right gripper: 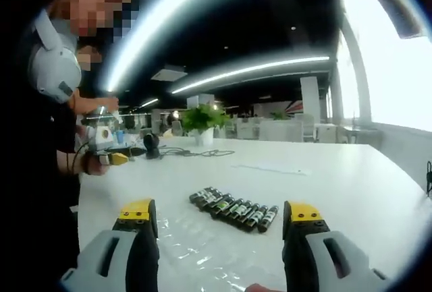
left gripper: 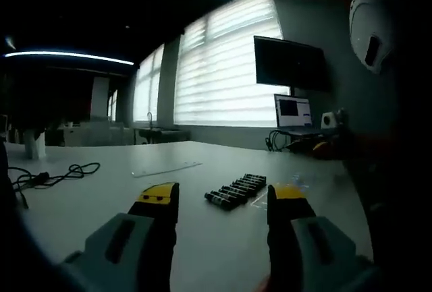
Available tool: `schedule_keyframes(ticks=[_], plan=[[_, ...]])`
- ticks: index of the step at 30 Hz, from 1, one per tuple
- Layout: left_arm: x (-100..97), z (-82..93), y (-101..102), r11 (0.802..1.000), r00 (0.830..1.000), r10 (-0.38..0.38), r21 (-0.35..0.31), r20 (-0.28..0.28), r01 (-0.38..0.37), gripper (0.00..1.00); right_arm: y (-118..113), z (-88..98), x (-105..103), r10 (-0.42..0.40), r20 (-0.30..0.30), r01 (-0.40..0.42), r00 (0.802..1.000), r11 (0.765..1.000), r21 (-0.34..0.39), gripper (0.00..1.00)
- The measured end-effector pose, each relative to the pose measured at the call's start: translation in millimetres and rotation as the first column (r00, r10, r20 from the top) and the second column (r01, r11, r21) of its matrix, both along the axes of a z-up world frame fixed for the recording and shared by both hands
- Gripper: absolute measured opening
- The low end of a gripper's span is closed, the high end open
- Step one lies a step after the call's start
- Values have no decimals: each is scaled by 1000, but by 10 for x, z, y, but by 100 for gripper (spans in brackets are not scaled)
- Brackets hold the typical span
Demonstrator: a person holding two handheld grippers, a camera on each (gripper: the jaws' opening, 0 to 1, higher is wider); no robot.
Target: Grip medicine bottles put into box
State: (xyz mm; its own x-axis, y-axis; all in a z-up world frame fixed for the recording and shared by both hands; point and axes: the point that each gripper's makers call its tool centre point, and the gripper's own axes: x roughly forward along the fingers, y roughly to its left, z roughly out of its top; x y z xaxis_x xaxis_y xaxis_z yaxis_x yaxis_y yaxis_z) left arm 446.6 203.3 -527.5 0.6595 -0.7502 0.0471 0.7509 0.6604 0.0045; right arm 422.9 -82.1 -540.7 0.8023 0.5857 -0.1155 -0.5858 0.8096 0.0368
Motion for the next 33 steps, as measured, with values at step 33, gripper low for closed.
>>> schedule_keyframes(ticks=[33], plan=[[146,-448,-99,999,1000,-24,-47,-15,23,52,-102,295,166,-120,-6,120,993,986,119,58]])
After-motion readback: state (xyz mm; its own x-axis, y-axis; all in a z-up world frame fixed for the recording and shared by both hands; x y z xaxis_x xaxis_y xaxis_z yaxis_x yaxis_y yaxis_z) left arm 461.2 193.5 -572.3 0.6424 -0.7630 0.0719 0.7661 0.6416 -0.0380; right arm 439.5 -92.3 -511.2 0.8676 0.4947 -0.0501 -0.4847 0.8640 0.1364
